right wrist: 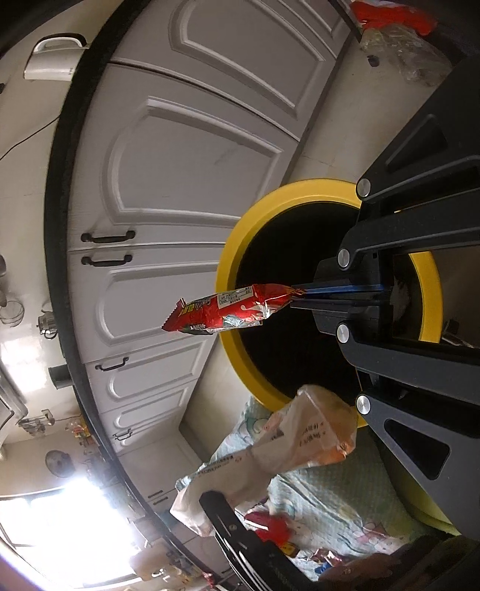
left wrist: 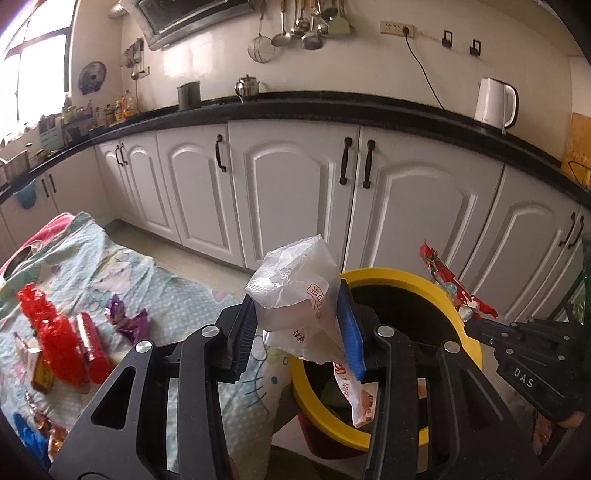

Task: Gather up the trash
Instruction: 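Open the right gripper to drop the red wrapper into the bin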

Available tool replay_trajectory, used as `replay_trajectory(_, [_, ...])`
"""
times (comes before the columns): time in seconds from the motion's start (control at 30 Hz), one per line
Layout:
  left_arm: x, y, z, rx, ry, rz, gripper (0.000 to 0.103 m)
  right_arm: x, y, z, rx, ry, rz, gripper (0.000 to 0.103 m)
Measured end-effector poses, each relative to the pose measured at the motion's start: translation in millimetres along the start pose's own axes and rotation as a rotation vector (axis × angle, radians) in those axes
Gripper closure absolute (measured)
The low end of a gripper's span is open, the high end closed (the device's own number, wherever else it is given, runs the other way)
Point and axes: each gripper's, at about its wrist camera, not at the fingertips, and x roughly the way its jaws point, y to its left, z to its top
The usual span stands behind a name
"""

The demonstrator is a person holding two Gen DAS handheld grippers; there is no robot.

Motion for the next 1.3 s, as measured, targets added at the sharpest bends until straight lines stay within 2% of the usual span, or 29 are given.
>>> replay_trajectory(0.5, [29,-8,-14,0.001,0.084,-0.014,0.068,22,-9,-7,0.041,0.074,0.014,0.1])
replay_trajectory(0.8, [38,-10,-14,-0.018,0.114,-0.021,0.062,26,-16,-9,0.072,0.096,0.014,0.098])
replay_trajectory(0.9, [40,-10,-15,-0.021,0.121,-0.031,0.057,26,-18,-9,0.076,0.098,0.013,0.092])
replay_trajectory(1.1, [36,-8,-16,-0.036,0.118,-0.045,0.043,25,-21,-7,0.095,0.088,0.001,0.07])
replay_trajectory(1.2, [33,-6,-16,-0.046,0.119,-0.052,0.033,23,-24,-6,0.112,0.077,-0.009,0.06])
replay_trajectory(1.27, [28,-5,-17,-0.055,0.117,-0.056,0.02,21,-25,-5,0.119,0.07,-0.012,0.055])
replay_trajectory(1.3, [26,-3,-17,-0.061,0.116,-0.059,0.017,20,-25,-5,0.121,0.067,-0.014,0.053])
